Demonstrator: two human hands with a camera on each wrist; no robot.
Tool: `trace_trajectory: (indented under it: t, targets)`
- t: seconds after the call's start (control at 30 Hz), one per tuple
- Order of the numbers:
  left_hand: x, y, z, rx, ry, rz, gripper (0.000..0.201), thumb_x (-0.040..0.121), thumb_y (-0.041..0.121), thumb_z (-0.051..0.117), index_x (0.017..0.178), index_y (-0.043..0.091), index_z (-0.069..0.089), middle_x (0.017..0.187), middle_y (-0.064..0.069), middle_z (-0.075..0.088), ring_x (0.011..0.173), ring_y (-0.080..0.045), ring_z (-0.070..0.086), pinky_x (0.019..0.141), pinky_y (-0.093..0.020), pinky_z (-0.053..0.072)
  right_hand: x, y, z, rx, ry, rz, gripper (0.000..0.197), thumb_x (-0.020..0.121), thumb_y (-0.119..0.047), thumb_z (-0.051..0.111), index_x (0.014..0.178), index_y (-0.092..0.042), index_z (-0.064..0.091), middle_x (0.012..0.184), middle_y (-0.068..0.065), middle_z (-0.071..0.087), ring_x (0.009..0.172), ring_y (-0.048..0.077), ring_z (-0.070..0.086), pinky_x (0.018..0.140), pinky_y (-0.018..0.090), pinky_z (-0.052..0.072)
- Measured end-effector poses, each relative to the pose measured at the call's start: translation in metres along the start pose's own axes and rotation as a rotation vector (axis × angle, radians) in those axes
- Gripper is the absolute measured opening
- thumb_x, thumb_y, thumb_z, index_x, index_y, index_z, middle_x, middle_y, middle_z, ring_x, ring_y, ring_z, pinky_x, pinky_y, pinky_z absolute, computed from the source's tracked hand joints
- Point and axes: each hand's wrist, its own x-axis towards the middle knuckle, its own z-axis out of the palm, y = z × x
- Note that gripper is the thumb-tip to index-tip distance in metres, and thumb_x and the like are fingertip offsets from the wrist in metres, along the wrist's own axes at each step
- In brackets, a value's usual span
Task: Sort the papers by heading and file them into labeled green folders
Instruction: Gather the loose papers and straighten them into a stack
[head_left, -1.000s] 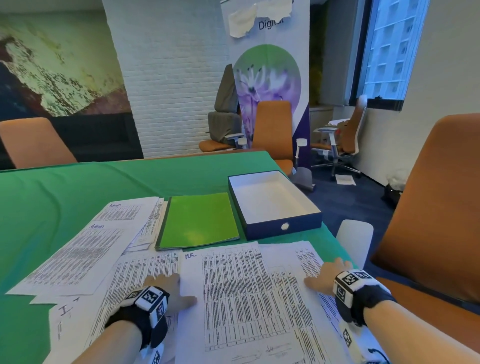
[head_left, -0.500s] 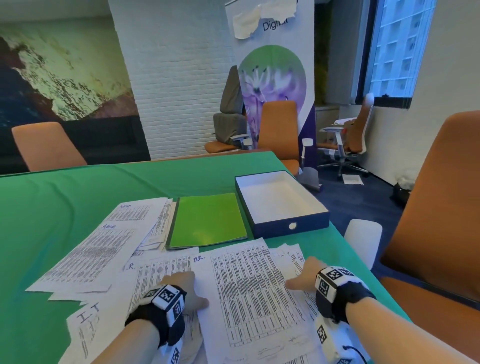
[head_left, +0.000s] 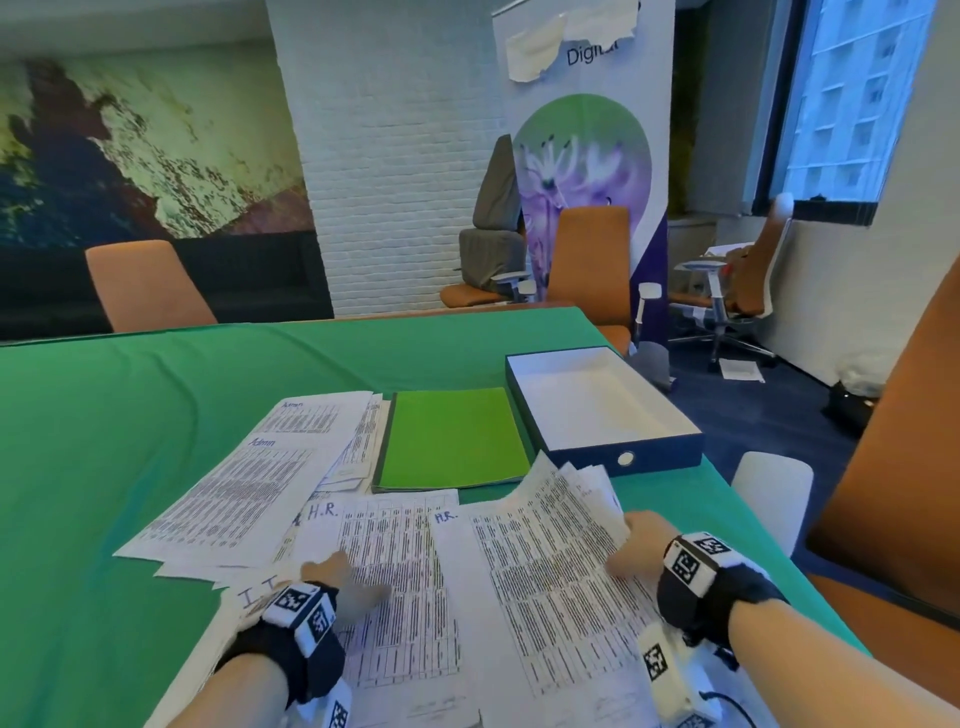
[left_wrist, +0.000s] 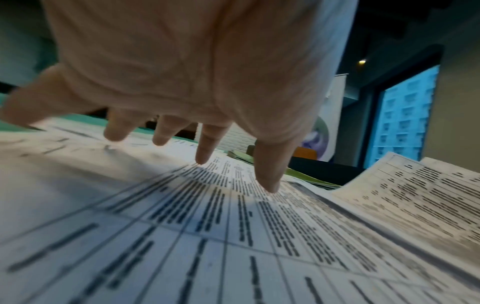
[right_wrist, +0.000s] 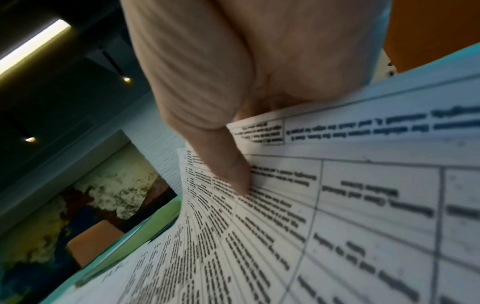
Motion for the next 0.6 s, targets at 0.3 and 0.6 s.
trace_trajectory:
  t: [0.3, 0.6]
  targets:
    - [0.008, -0.025, -0.007, -0.110, 0.108, -0.078, 0.092, 0.068, 0.064, 0.060, 0.140, 0.015, 0.030, 0.136, -0.011, 0.042, 0.116, -0.029, 0.051, 0.096, -0.036, 0.046, 0.003, 0.005, -0.018, 0.080, 0.174, -0.047, 0.019, 0.082, -0.013, 0.065, 0.097, -0.022, 0.057, 0.094, -0.001, 0.064, 0.083, 0.015, 0.063, 0.081, 0.034, 0.054]
    - [0.013, -0.032, -0.011, -0.192, 0.099, -0.145, 0.097, 0.069, 0.061, 0.065, 0.138, 0.005, 0.027, 0.129, -0.011, 0.052, 0.113, -0.026, 0.054, 0.090, -0.031, 0.046, -0.003, -0.014, -0.008, 0.225, 0.109, -0.184, 0.018, 0.084, -0.008, 0.063, 0.098, -0.017, 0.058, 0.099, 0.001, 0.066, 0.088, 0.016, 0.063, 0.073, 0.026, 0.049]
